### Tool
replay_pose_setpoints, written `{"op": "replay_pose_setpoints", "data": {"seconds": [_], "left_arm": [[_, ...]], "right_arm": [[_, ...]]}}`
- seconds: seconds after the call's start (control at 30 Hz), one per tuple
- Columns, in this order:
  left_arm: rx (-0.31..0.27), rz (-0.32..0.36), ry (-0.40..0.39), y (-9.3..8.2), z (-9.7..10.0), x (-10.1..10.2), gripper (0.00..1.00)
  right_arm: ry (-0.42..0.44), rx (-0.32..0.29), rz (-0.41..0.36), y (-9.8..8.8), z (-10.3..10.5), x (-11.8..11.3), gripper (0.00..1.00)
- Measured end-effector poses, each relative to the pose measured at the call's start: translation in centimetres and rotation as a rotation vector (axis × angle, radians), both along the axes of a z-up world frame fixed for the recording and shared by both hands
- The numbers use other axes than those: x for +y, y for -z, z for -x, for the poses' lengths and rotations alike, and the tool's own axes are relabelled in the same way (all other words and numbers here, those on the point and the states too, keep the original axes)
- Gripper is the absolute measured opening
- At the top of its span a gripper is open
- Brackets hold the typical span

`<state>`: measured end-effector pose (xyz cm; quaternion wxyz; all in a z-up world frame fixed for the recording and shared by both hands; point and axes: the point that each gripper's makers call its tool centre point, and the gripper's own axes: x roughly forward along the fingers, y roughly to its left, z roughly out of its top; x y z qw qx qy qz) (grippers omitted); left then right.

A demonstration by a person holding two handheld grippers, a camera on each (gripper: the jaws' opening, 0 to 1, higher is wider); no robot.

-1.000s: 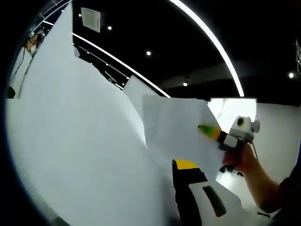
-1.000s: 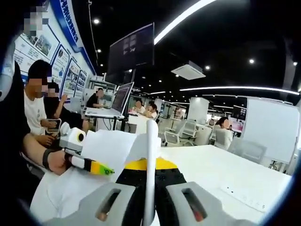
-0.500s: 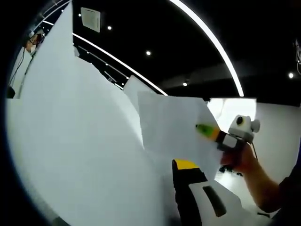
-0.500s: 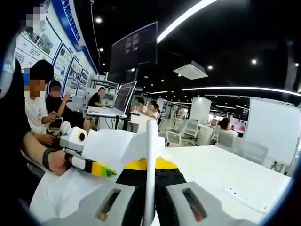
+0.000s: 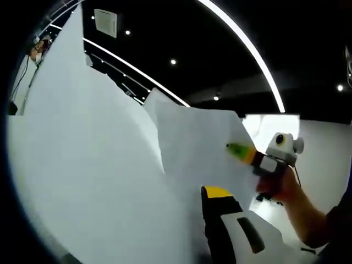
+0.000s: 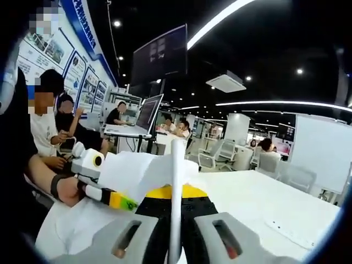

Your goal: Organize the stack of printing papers by aligning and flattening the scattered papers on the table

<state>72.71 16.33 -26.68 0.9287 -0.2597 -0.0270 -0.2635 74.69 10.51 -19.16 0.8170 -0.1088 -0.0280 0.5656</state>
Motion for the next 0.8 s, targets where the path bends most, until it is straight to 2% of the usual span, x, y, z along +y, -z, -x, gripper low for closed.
{"op": "replay_pose_setpoints", "data": {"seconds": [0.63,0.8], "left_arm": [[-0.002,-0.003,0.006,-0.1,0.0,-0.1,0.23],[-0.010,-0.006,0.028,-0.2,0.2,-0.6,0.24]], "right_arm": [[-0.033,0.010,0.001,0.7,0.6,2.0,0.00],[-0.041,0.013,0.004,0.9,0.7,2.4,0.00]]}}
